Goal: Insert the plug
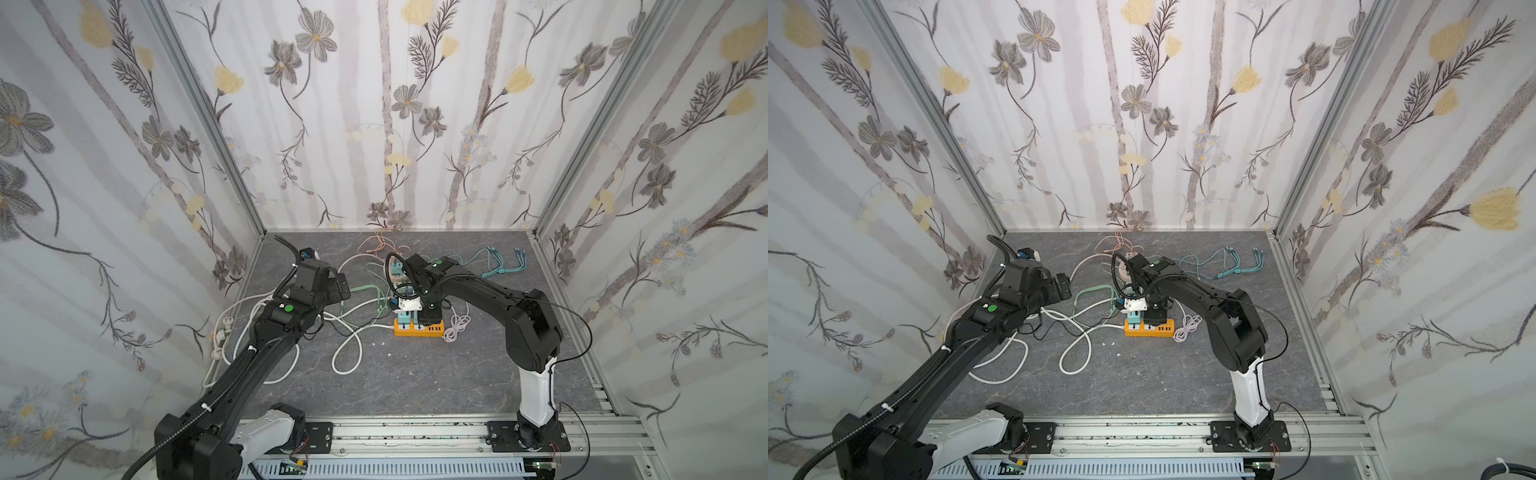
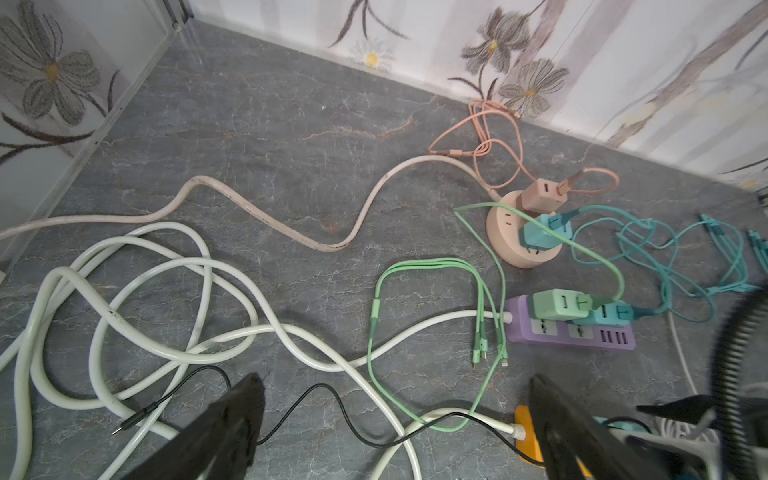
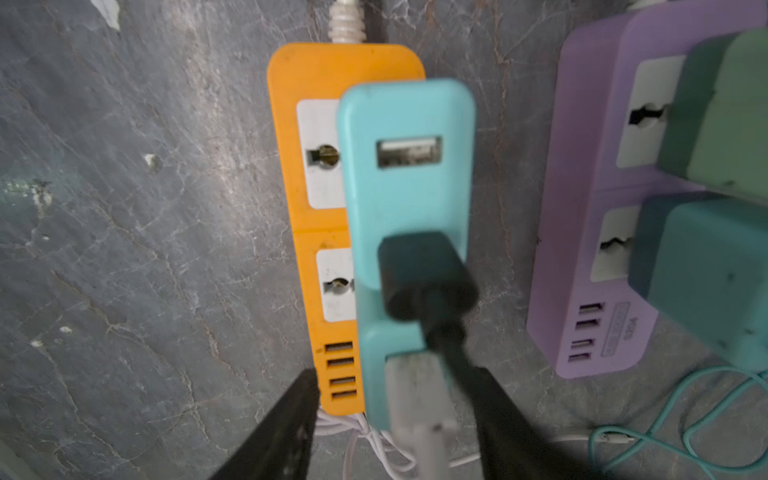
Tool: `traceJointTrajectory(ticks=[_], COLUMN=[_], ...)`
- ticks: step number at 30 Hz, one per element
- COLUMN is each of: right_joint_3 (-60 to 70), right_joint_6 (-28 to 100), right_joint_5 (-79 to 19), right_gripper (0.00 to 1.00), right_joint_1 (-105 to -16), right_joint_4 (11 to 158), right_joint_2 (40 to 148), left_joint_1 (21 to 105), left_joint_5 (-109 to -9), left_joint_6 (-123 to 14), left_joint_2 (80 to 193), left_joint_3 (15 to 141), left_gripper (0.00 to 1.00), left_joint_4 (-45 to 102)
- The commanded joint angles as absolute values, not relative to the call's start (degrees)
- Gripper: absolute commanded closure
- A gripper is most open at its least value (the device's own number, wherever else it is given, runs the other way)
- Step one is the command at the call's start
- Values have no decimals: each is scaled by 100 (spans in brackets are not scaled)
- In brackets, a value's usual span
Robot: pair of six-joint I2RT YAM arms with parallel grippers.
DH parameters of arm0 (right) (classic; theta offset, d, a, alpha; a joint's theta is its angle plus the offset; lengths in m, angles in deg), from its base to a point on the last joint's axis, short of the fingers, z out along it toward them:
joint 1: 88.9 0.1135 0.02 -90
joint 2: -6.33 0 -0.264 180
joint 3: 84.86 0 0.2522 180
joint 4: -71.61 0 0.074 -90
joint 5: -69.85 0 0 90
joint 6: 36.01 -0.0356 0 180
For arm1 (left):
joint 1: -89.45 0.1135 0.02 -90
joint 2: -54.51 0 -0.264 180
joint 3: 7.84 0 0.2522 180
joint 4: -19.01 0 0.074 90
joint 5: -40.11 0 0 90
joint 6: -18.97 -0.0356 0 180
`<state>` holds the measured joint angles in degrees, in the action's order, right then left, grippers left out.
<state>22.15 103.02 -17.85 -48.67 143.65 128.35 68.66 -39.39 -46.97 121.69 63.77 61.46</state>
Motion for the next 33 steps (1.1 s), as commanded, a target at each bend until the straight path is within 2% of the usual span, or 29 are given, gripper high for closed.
traceJointTrajectory(ticks=[1,2,15,24,29,31,33], right_joint_3=[2076,2014,1289,1308,1167,1053,1003], right_joint_6=[10142,10120,10151,10228,10223,10260,10317], right_joint_5=[-2079,-2109,-2531,-2798,-2845,-2907,-2999], right_gripper=[7,1,1,1,1,1,1], right_joint_1=[-4855,-4855,-4855,-4655,-4575,-4550,-4524], right_joint_4=[14248,14218,13931,13625,13696,13694,13757], right_joint_2=[12535,12464,11973,12559,12355,12209,12084], left_joint_1=[6965,6981,7056,7060,7125,7149,7169], left_joint_5=[-4164,-4263,-4447,-4471,-4306,-4267,-4209], left_joint_6=[-4675,-4685,-5096,-5307,-5294,-5276,-5275], left_joint_2=[12721,12981,15581,16774,17086,17161,17180], left_joint_3=[6615,6698,7803,8484,8457,8433,8432], left_gripper=[4,7,41,53,58,64,78], left_joint_4=[6643,6696,7245,7351,7174,7056,6955])
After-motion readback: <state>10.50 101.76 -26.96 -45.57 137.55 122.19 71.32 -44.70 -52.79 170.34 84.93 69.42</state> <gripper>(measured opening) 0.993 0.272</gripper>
